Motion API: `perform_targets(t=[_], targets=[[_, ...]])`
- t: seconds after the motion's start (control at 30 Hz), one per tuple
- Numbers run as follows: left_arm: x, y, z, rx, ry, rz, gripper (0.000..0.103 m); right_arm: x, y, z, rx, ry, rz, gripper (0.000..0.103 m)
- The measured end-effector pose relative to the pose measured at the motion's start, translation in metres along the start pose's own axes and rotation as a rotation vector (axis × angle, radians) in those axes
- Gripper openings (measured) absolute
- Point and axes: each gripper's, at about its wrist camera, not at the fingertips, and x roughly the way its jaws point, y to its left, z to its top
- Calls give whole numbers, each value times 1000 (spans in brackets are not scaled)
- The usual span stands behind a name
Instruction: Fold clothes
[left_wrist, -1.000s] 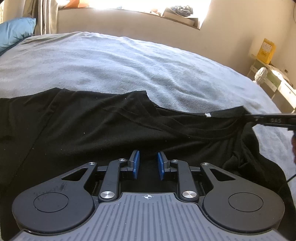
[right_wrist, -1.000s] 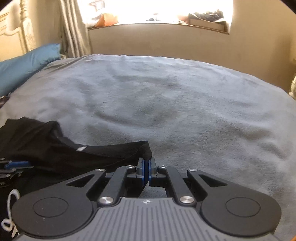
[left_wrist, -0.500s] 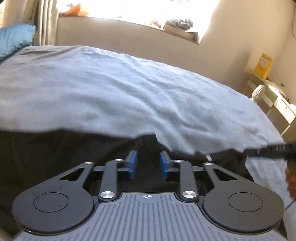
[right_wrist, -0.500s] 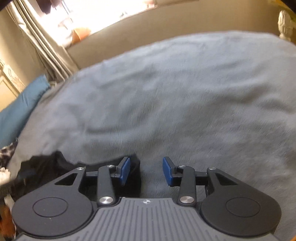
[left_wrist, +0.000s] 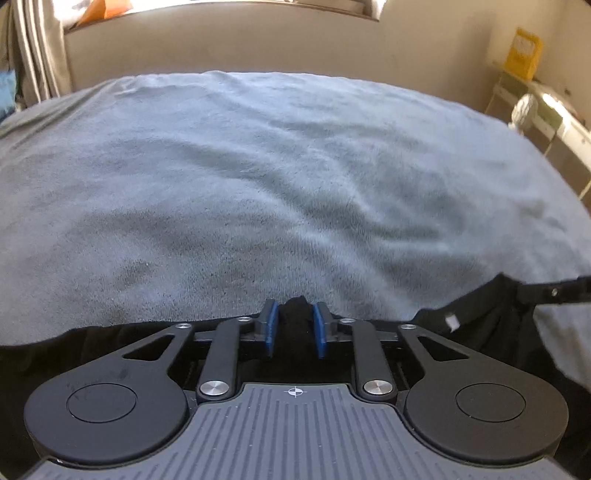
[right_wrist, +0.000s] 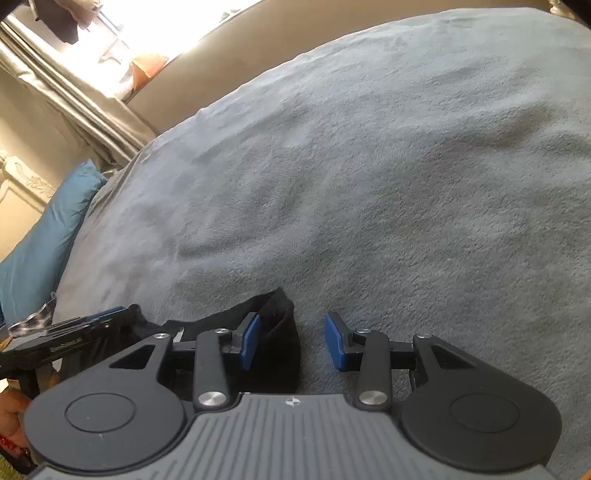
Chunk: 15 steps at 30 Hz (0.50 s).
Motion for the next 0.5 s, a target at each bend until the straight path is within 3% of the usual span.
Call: perform_targets(t=[0.07, 0.17, 0.23, 0.5], targets=[[1, 0, -1, 3, 2, 15, 6, 2, 0, 0, -7, 4, 0, 39], [3, 1, -2, -12, -24, 34, 1, 4, 3, 0, -27, 10, -8, 30], [3, 1, -3, -10, -48, 46, 0, 5, 8, 0, -64, 0, -22, 2], [-18, 7, -2, -69, -225, 91, 0, -12, 34, -3, -212, -190, -63, 1]])
